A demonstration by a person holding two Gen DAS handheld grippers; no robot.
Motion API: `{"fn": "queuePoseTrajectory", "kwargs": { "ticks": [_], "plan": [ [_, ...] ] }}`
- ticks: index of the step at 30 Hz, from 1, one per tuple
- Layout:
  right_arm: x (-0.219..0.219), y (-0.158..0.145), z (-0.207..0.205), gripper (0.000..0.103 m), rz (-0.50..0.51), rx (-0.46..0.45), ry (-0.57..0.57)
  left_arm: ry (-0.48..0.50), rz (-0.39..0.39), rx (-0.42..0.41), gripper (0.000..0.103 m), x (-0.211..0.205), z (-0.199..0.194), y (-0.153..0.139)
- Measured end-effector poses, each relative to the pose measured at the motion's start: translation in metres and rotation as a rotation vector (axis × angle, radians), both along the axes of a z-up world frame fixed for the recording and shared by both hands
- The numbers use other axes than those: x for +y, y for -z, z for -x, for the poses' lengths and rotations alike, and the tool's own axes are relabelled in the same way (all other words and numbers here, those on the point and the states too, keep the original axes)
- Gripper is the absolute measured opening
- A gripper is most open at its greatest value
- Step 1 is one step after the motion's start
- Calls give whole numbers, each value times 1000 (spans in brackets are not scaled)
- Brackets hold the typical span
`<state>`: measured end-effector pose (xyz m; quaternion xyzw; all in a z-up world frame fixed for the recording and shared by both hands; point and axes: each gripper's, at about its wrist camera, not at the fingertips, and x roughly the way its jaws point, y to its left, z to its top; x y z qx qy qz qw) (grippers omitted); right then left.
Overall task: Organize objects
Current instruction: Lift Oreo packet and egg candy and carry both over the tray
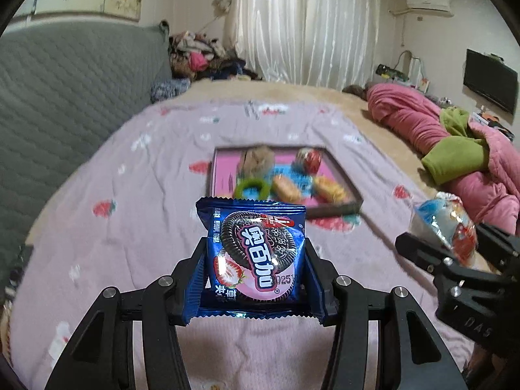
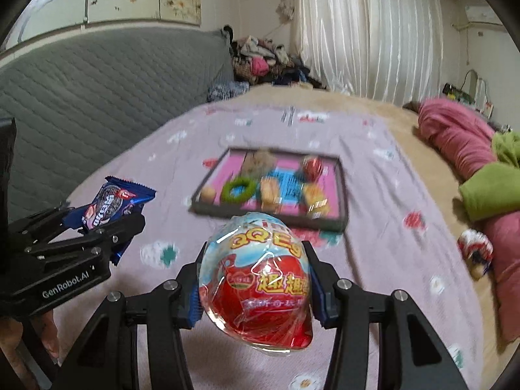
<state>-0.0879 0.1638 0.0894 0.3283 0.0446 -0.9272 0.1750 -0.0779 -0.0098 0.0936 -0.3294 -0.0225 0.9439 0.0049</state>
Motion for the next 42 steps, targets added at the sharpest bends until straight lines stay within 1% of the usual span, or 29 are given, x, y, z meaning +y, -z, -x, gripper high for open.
{"fn": "queuePoseTrajectory", "kwargs": {
  "ticks": [6,14,17,21,26,31,34,42],
  "plan": [
    [14,-40,9,51,33,73,18,6,32,54,54,5,8,-36],
    [12,-82,26,51,15,136,7,8,66,89,54,9,31,-72],
    [12,-95,36,51,22,147,8,6,66,103,54,7,40,-84],
    [9,-105,49,51,14,149,3,7,73,116,54,6,54,-99],
    [2,-122,65,51,-1,175,-11,-1,82,143,54,5,69,-117],
    [0,-133,83,51,10,194,-11,-2,66,155,54,-1,90,-123],
    [-4,-135,96,51,8,205,-17,-7,56,155,54,-5,110,-125],
    [-9,-144,133,51,40,227,-26,-11,69,173,54,-5,152,-134]
  ]
}}
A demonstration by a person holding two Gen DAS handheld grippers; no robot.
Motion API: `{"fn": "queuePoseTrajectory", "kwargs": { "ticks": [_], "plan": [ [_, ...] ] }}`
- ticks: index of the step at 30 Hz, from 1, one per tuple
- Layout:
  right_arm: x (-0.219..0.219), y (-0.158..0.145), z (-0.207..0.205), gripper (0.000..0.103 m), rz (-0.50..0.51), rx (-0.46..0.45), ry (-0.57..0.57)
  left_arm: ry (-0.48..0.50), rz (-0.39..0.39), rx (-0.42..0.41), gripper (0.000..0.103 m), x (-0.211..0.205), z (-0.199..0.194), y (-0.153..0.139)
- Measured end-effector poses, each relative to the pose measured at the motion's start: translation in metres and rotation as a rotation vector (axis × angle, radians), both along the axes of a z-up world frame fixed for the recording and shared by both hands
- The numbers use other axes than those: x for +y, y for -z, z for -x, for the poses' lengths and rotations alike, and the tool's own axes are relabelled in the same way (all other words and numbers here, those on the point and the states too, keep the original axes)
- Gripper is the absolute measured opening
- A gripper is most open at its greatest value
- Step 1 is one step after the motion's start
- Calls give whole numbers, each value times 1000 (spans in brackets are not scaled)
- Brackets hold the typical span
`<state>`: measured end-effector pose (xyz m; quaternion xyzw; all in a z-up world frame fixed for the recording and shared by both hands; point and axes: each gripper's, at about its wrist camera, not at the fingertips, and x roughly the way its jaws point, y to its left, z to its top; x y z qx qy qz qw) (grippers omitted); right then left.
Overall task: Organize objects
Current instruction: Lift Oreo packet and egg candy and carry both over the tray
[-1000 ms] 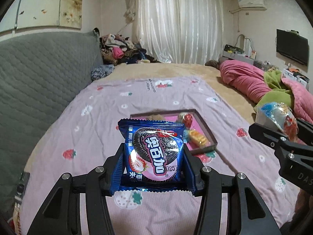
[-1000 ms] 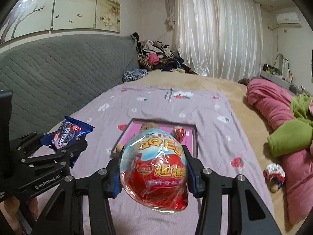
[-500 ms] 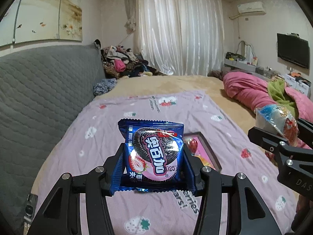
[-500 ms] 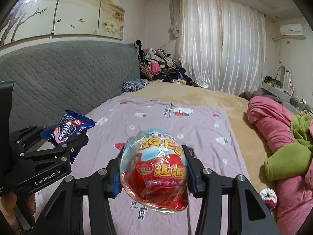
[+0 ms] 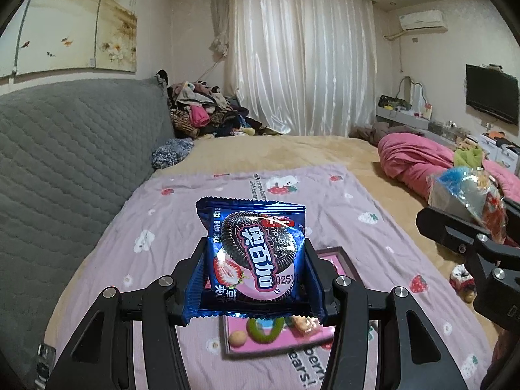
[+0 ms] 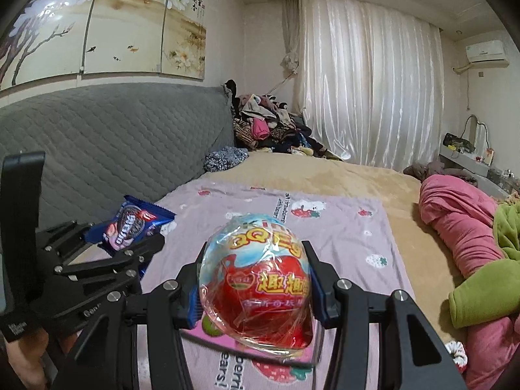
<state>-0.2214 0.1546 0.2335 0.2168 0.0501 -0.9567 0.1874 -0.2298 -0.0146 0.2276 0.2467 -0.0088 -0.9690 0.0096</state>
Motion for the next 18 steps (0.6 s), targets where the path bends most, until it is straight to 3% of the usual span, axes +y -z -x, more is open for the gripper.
{"fn": "queuePoseTrajectory", "kwargs": {
  "ticks": [6,18],
  "plan": [
    [-2,9,11,51,16,24,3,-2,8,19,54,4,20,13],
    [-18,52,30,51,-9,28,-6,18,-49,-10,54,-6,49,72]
  ]
}}
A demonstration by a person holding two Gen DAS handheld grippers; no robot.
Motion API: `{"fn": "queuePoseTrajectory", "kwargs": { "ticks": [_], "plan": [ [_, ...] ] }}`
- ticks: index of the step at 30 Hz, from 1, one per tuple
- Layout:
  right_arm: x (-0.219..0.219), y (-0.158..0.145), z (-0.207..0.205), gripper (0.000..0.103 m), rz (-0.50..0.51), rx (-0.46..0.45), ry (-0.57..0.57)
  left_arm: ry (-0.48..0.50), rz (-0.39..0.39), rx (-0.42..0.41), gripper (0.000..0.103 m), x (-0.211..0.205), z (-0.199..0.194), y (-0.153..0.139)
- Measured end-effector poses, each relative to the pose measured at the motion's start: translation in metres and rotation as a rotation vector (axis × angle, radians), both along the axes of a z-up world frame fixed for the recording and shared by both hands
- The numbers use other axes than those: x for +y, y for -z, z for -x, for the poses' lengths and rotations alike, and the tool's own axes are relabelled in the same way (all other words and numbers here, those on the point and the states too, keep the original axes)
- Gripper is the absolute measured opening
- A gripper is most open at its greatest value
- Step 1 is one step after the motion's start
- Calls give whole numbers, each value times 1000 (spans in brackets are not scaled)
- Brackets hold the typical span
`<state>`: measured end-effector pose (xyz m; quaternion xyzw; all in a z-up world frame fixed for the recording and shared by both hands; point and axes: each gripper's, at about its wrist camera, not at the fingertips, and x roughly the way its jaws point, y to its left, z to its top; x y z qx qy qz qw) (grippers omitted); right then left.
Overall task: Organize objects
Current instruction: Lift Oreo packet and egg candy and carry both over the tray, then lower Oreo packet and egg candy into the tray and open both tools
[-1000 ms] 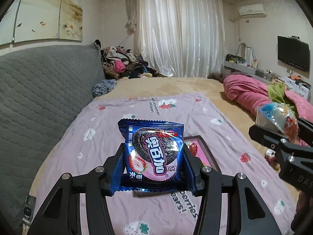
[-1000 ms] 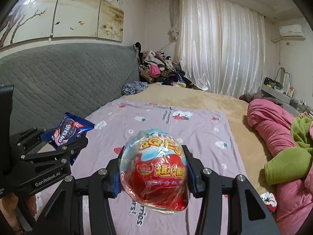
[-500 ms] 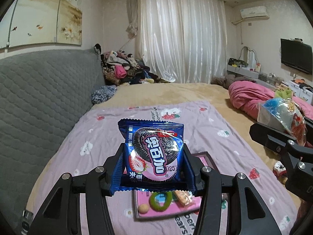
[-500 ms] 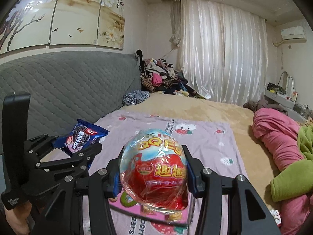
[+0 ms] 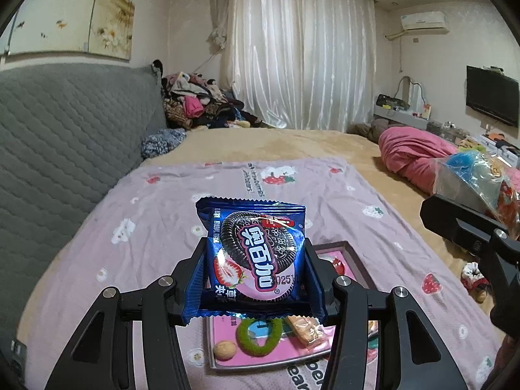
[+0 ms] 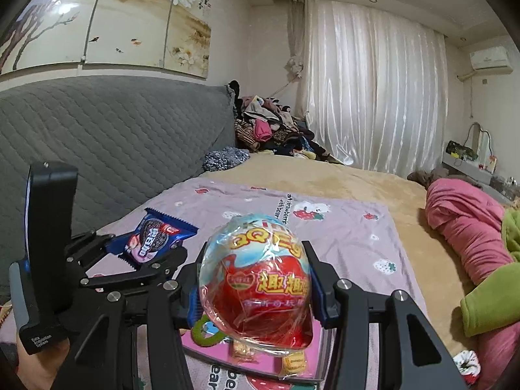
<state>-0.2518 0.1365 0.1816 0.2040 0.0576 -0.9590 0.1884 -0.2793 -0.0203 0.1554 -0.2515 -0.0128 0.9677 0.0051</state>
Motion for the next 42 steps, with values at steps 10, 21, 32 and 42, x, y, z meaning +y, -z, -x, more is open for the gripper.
{"fn": "queuePoseTrajectory", "kwargs": {
  "ticks": [10,21,32,42],
  "plan": [
    [10,68,37,51,42,-54,29,-21,-9,-41,54,0,33,72],
    [-1,134,68,51,0,-123,8,-13,-7,-117,54,-9,56,132],
    [-7,160,81,51,-26,-181,20,-33,-16,-156,54,-15,62,146],
    [-9,168,86,51,-41,-203,28,-39,-51,-190,54,-27,68,157]
  ]
}}
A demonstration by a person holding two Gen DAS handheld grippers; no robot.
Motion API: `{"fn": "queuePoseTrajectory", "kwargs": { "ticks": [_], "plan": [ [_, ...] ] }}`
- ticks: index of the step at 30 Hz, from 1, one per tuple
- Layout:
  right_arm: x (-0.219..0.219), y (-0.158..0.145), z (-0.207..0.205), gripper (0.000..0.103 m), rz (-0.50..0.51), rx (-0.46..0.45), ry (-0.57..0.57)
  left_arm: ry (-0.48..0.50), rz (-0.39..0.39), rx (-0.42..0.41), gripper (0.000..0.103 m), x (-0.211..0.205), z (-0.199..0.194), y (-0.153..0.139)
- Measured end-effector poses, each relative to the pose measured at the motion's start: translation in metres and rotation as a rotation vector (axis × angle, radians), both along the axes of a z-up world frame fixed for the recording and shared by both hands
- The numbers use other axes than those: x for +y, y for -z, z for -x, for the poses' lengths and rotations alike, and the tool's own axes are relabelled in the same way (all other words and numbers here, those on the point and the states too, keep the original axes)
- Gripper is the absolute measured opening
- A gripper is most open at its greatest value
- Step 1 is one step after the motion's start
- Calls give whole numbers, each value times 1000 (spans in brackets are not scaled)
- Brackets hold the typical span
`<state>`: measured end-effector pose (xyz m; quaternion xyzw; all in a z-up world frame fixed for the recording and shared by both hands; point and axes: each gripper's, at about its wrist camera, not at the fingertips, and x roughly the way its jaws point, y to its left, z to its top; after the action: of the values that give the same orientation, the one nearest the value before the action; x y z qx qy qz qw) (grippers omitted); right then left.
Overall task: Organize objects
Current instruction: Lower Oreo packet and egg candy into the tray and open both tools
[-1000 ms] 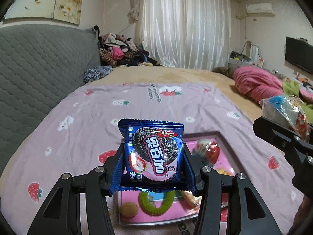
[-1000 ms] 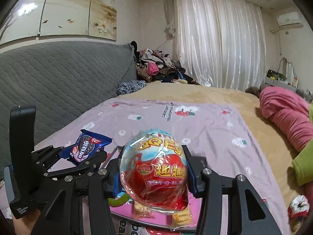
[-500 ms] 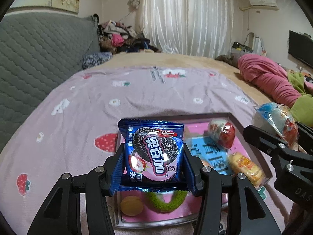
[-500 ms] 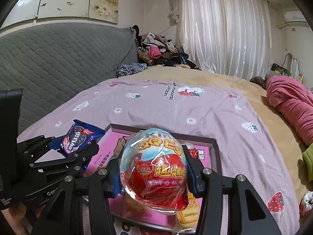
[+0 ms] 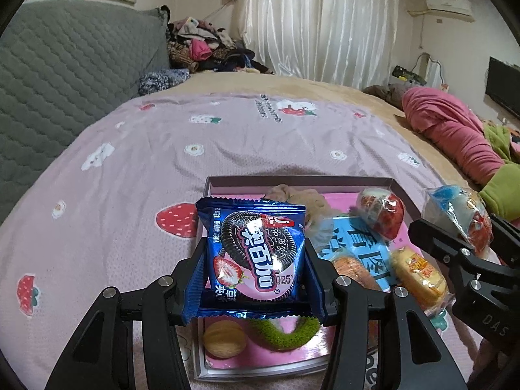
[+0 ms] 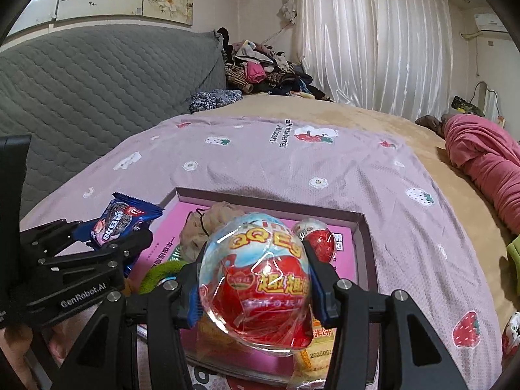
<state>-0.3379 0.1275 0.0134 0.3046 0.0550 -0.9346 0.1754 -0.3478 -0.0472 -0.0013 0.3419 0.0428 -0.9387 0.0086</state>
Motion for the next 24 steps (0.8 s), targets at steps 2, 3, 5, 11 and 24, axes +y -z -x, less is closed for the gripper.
{"fn": "queuePoseTrajectory", "kwargs": {
  "ticks": [2,3,5,11,24],
  "plan": [
    [0,4,3,51,-6,-11,7,-6,0,-5,54,-2,2,3],
    [0,6,5,51,-9,-14,9,-6,-3,-10,54,-3,3,4],
    [0,10,8,51,-15,-26,13,-9,-4,-11,54,-4,5,6],
    [-1,21,16,51,-24,-54,20,-6,0,-26,54,-3,11,13],
    [-10,50,38,51,-63,-120,32,-5,8,-89,54,-3,29,38]
  ]
}}
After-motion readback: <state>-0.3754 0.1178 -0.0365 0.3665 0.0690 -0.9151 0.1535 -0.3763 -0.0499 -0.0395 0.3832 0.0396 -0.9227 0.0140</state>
